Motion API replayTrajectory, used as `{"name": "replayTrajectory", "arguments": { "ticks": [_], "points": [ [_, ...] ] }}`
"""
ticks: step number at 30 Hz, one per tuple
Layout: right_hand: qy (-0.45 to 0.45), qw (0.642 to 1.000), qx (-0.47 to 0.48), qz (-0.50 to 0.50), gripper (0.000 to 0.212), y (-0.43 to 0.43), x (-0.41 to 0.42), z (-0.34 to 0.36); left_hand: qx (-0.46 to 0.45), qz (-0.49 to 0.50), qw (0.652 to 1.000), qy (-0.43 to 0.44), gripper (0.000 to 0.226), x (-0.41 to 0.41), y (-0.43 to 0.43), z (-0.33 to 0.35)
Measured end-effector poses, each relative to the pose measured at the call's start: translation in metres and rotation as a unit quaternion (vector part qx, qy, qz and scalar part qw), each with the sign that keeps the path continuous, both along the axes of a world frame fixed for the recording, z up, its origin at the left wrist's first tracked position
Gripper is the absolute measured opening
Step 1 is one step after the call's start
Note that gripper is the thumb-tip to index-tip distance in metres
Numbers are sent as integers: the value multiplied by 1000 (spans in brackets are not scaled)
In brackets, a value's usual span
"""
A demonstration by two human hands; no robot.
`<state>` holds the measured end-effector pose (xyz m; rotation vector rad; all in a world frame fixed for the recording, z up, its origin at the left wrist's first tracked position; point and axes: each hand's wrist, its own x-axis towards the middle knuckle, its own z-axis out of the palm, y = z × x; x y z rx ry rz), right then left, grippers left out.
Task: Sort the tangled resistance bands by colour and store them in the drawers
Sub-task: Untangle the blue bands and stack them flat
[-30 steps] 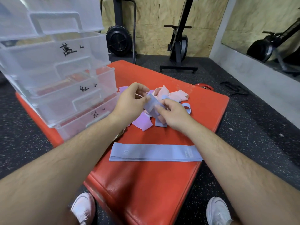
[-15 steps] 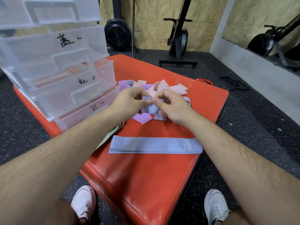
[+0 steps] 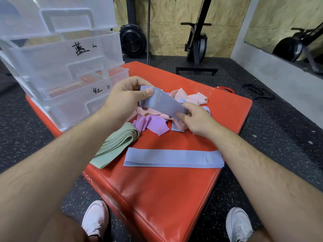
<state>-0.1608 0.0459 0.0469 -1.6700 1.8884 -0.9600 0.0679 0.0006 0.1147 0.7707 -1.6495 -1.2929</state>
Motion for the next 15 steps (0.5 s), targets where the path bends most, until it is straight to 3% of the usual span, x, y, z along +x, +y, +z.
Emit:
{"name": "replayTrajectory", "arguments": {
  "ticks": [5,10,15],
  "points": [
    [65,997,17,-48,31,4,-21,2,42,94,994,-44,7,17,-20,-10],
    [117,992,15,-54,24,16,-44,7,71,150,985,-54,21,28,-32,-17],
    [124,988,18,-90,21,29,-67,9,93,162,981,-49,13,40,-40,-21]
  ]
}}
